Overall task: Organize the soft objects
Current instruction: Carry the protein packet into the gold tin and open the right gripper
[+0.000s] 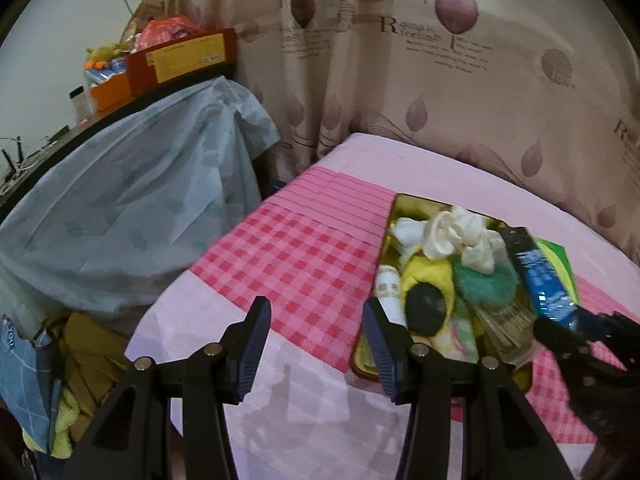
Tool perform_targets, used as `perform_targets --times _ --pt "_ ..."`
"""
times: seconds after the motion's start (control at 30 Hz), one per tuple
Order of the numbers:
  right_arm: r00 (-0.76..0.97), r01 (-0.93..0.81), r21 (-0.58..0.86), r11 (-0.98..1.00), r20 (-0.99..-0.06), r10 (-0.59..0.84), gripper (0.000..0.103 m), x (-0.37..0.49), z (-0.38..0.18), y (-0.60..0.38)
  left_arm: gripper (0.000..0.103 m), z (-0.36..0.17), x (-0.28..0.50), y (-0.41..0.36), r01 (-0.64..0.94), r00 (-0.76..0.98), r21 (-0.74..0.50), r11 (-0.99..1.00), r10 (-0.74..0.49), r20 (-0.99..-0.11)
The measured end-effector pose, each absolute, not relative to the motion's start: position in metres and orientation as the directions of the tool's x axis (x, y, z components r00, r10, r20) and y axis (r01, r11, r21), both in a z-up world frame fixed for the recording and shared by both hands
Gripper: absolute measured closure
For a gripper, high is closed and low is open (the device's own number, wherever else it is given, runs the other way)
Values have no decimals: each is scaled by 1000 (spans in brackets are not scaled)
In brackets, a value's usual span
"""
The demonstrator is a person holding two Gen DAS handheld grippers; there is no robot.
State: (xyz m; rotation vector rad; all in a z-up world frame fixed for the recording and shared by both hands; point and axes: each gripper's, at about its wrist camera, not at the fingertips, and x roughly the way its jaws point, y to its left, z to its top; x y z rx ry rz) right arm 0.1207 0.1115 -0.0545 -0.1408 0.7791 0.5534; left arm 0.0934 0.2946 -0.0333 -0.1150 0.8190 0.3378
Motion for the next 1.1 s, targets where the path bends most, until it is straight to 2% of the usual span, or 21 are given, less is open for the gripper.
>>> perform_targets --times 0.23,0.53,0.77,0.83,0.9,0.93,1.0,1.1 --pt "557 -498 104 861 -723 409 69 146 -82 137 54 -31 91 304 -360 639 -5 933 243 -730" --pt "592 -469 34 883 -730 342 68 170 -97 158 54 -32 91 307 -373 640 -13 928 246 -728" --pt "592 -476 36 879 -725 351 61 162 -97 159 54 -34 92 305 -375 635 4 927 259 -728" --pt "605 -479 18 878 -718 344 56 157 -93 159 54 -33 92 304 -373 638 8 928 263 -724" --pt "618 -480 9 877 -707 345 41 151 -87 158 54 -33 92 303 -372 640 11 928 265 -721" --pt "628 -476 11 879 -696 349 38 147 -84 156 54 -34 92 303 -372 639 13 928 267 -721" --pt "637 -471 18 882 -685 354 25 141 -77 152 54 -34 92 302 -372 636 21 928 271 -723" --pt "647 -461 32 887 -671 361 14 126 -68 142 54 -34 92 299 -363 640 25 931 269 -720"
